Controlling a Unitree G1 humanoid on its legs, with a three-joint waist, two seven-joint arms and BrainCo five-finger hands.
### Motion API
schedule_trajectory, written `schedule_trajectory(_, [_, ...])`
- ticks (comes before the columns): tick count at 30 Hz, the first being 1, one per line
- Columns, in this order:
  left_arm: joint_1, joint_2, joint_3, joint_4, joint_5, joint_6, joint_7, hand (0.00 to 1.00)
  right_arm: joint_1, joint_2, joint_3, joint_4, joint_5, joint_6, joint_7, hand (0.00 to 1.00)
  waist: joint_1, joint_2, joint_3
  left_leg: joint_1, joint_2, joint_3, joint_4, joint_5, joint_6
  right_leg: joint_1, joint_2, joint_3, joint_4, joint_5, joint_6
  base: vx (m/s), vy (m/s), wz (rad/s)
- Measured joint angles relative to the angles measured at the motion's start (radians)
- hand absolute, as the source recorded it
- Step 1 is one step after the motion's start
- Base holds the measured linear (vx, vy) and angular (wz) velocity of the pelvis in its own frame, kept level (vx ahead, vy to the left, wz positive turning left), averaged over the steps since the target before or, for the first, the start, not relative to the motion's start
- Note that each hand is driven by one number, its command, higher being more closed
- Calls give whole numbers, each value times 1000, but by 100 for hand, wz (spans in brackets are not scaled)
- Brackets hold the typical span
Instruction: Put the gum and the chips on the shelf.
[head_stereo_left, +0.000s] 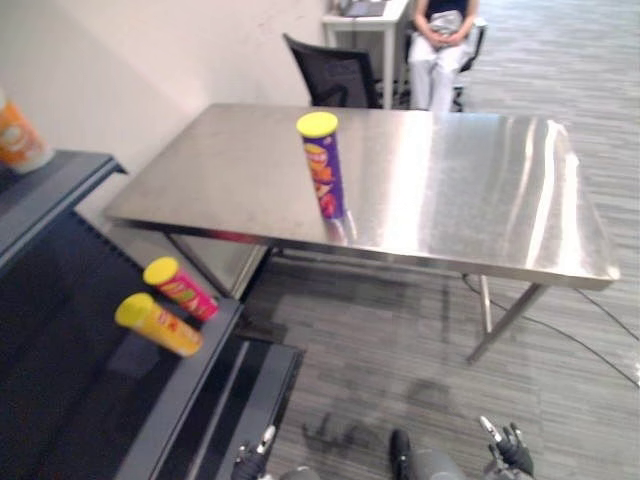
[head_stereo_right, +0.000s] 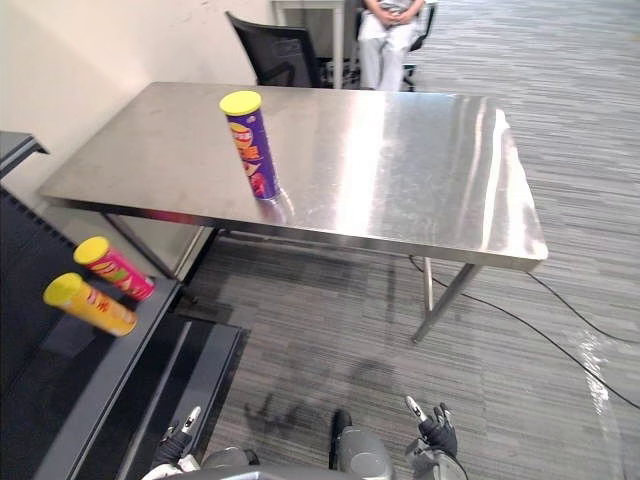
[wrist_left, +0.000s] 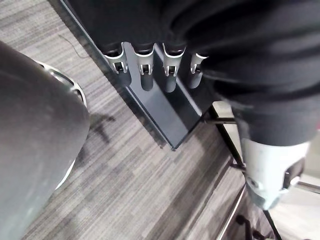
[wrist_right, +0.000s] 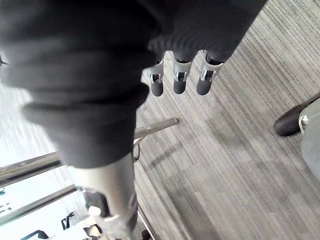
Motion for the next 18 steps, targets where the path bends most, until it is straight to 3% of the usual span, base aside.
schedule_trajectory(2, [5,-7,13,-3,-3,-2,3,0,4,12,1,-3,0,0,3,0,14,20,-7,-4,1,-11,7,3,-10,-23,4,9,57,8,6,60,134,-87])
schedule_trajectory(3, [9,8,17,-5,-2,-3,4,0,24,36,0,-11,-2,-2,4,0,4,-12,-19,11,-19,15,14,2,-12,-34,-30,16,122,2,3,182,152,-56])
schedule_trajectory(4, [6,13,14,2,-2,1,4,0,48,43,-1,-9,-3,-2,1,0,1,-23,-20,33,-31,24,20,-12,-11,-20,-42,24,119,-7,16,178,146,-39])
schedule_trajectory(11, [-3,-13,7,22,37,1,-5,0,89,36,-12,23,-5,-32,-32,0,-2,18,-78,60,-64,47,3,-8,-8,-7,-48,59,76,9,54,200,118,-22])
schedule_trajectory(15, [-10,-12,1,39,48,2,-5,0,89,40,-50,81,-9,-34,-57,0,-2,18,-107,97,-80,43,-17,-4,-3,59,-60,51,-8,33,79,132,95,-1])
schedule_trajectory(18, [-12,-12,2,40,48,3,-5,0,85,43,-63,101,-9,-34,-84,0,-1,12,-112,99,-96,43,-17,6,11,103,-72,43,-101,90,90,35,83,-6])
